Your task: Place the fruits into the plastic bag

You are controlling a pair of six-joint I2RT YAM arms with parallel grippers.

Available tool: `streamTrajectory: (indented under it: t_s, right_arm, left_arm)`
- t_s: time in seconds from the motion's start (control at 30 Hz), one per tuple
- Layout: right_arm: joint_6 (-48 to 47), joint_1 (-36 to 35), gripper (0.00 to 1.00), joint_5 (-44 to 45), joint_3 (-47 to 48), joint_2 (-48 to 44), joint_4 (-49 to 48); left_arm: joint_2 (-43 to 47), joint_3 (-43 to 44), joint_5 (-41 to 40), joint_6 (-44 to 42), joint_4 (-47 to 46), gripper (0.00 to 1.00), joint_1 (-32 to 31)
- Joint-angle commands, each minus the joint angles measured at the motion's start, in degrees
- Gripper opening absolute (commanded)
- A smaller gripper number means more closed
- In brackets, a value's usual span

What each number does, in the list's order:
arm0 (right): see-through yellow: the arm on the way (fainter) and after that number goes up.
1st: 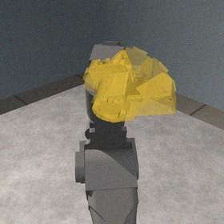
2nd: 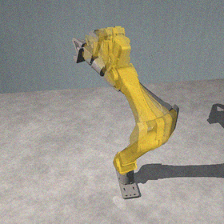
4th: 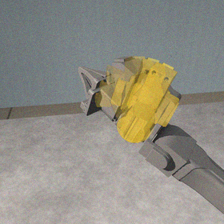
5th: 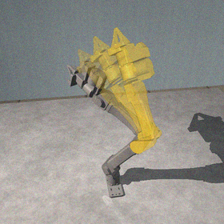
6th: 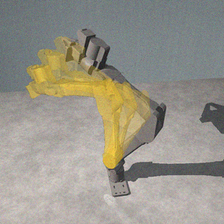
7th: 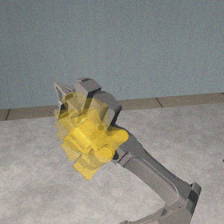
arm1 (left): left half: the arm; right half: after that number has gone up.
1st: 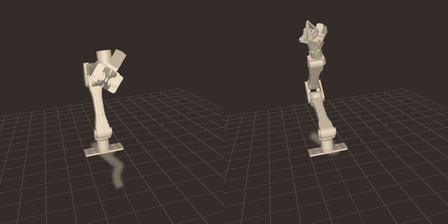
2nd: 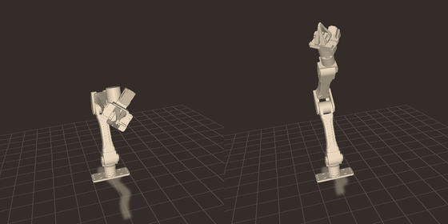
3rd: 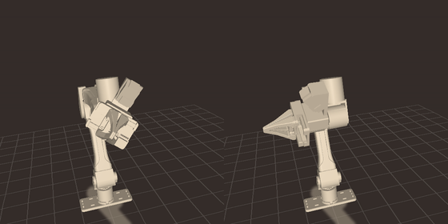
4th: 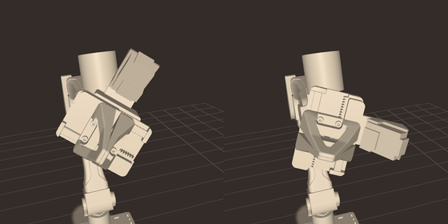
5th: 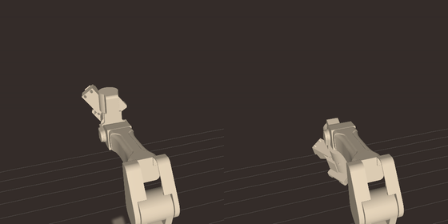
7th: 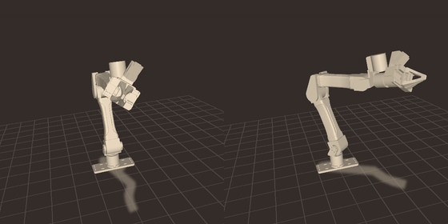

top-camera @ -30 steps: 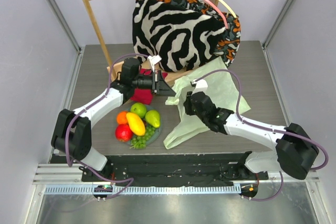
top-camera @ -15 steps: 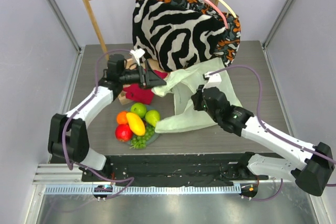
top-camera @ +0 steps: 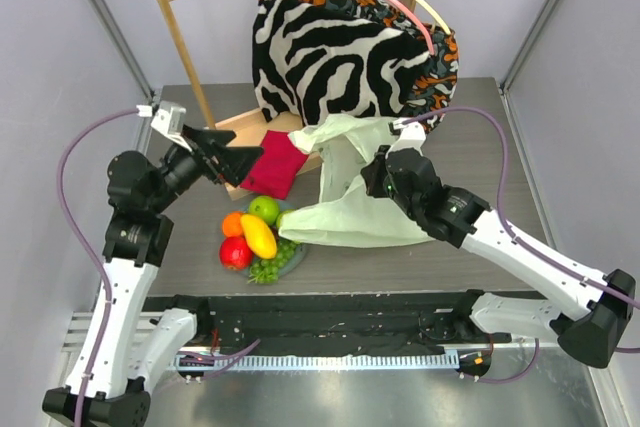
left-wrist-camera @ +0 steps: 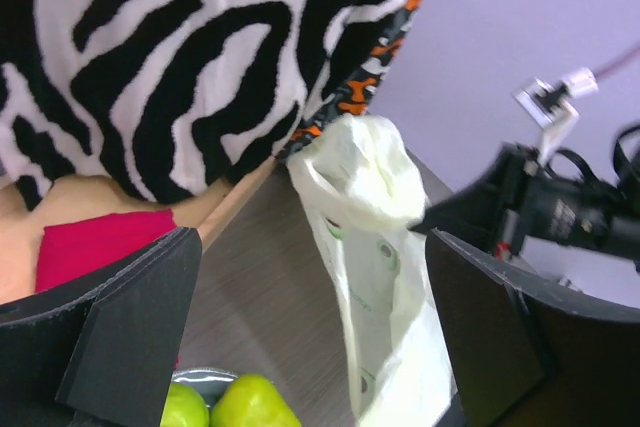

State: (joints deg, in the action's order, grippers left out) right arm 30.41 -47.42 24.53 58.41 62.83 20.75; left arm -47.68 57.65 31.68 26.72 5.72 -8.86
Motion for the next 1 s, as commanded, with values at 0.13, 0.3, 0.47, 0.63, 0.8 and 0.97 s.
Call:
streamTrajectory:
  t_s: [0.13, 0.3, 0.47, 0.63, 0.8, 0.97]
  right_arm:
    - [2.1, -0.1, 0.01, -3.7, 4.6, 1.4, -2.0]
    - [2.3, -0.1, 0.01, -6.4, 4.2, 1.5, -2.9]
    - [3.3, -0.1, 0.01, -7.4, 2.7, -0.3, -3.0]
    - [3.5, -0.1, 0.01, -8.5, 1.2, -0.9, -3.7]
    - [3.3, -0.1, 0.01, -9.8, 1.0, -1.2, -3.5]
    - [4.1, -0.1, 0.01, -9.7, -0.1, -2.4, -3.8]
  left_arm:
    - [3.9, -16.2, 2.7, 4.4, -7.4, 1.00, -4.1]
    - [-1.3, -16.2, -7.6, 1.9, -7.8, 1.00, -14.4]
    - [-7.6, -16.9, -7.6, 3.2, -15.4, 1.00, -19.5]
    - [-10.5, -18.4, -6.9, 6.6, -20.9, 1.00, -19.9]
    - [-15.2, -18.0, -7.8, 7.5, -24.2, 1.00, -20.8]
    - [-18.8, -16.6, -7.3, 7.7, -25.4, 0.77, -21.8]
